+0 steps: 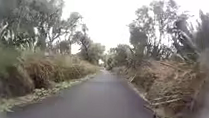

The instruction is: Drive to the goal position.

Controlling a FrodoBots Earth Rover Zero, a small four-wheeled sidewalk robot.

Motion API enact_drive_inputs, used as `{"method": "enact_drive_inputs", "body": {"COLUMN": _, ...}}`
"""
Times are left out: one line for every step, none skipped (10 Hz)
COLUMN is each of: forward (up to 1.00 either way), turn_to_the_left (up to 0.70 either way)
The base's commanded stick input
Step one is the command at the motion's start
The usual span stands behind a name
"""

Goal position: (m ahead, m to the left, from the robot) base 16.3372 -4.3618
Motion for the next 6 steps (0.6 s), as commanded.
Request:
{"method": "enact_drive_inputs", "body": {"forward": 0.85, "turn_to_the_left": 0.00}}
{"method": "enact_drive_inputs", "body": {"forward": 0.85, "turn_to_the_left": 0.00}}
{"method": "enact_drive_inputs", "body": {"forward": 0.85, "turn_to_the_left": 0.00}}
{"method": "enact_drive_inputs", "body": {"forward": 0.85, "turn_to_the_left": 0.00}}
{"method": "enact_drive_inputs", "body": {"forward": 0.85, "turn_to_the_left": 0.00}}
{"method": "enact_drive_inputs", "body": {"forward": 0.85, "turn_to_the_left": 0.00}}
